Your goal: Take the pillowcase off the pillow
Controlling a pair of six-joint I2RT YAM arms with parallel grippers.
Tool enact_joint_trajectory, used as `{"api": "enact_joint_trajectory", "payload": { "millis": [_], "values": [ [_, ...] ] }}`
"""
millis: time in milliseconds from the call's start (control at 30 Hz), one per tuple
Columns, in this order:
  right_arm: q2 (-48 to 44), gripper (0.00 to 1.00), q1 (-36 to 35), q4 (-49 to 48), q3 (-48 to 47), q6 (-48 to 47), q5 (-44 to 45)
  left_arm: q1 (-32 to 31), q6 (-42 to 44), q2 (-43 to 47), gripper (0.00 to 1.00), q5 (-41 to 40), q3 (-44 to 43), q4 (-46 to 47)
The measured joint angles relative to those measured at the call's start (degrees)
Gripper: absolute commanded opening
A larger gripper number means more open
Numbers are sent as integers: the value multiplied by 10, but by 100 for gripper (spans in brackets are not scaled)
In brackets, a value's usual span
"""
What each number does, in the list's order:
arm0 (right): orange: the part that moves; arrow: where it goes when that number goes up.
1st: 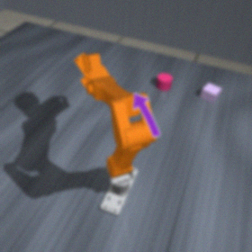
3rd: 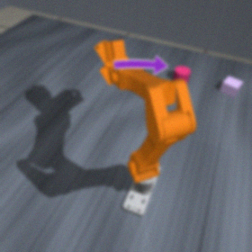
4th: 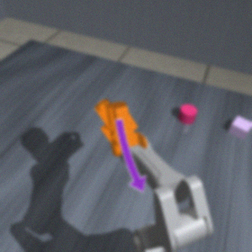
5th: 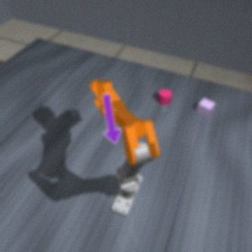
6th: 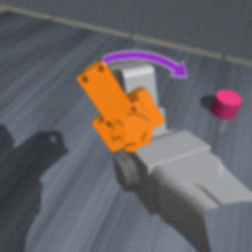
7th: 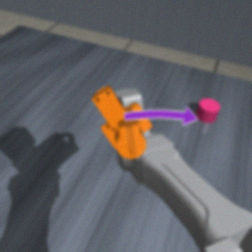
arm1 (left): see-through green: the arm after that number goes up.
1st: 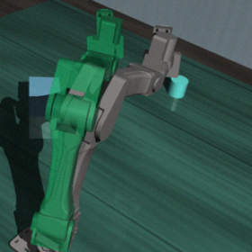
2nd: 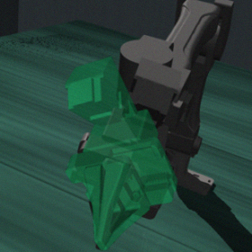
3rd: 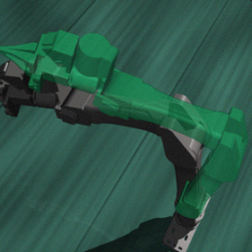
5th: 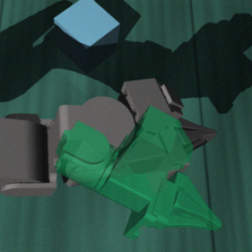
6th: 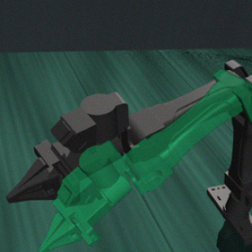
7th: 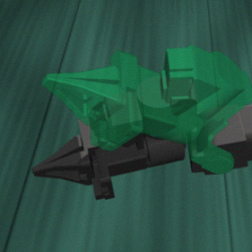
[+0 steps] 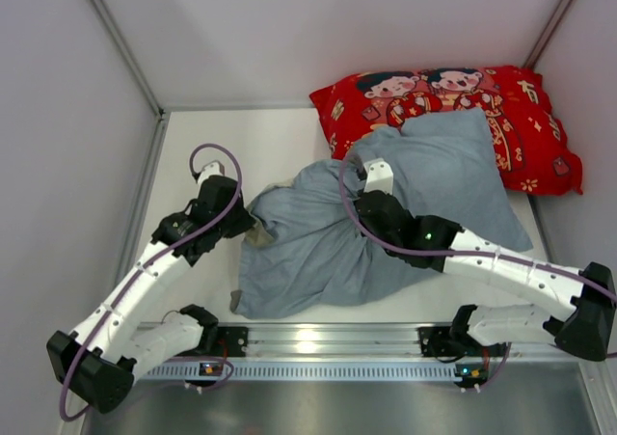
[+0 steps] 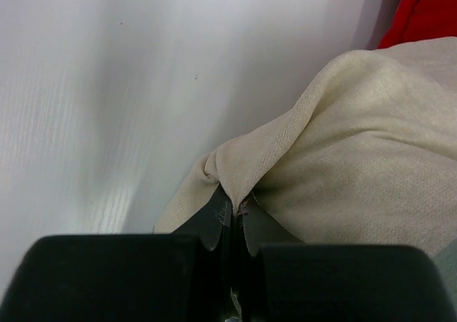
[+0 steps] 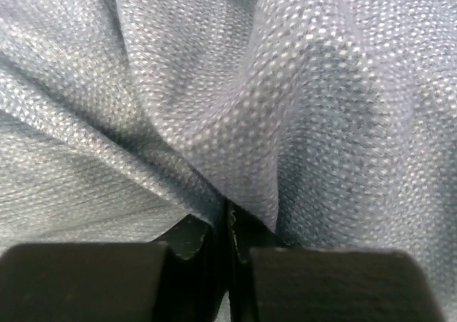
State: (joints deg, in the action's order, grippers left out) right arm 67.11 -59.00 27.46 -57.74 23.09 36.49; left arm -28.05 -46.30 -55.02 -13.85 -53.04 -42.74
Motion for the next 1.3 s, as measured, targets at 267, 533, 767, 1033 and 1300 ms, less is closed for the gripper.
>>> {"api": "enact_joint_trajectory", "payload": {
  "millis": [267, 533, 767, 1033, 1300],
  "values": [
    [1, 0, 14, -6, 16, -8, -9, 0, 3, 0, 36, -80, -56, -85],
    [0, 0, 46, -18, 23, -11, -65, 7, 36, 40, 51, -74, -252, -159],
    [0, 0, 90, -48, 26, -10, -192, -4, 48, 49, 55, 122, -201, -112],
    [3, 0, 99, -87, 30, -3, -342, -84, 47, -8, 69, 135, -153, -92],
    [0, 0, 101, -104, 40, 8, -433, -157, 16, -97, 66, 30, -137, -78]
  ]
}}
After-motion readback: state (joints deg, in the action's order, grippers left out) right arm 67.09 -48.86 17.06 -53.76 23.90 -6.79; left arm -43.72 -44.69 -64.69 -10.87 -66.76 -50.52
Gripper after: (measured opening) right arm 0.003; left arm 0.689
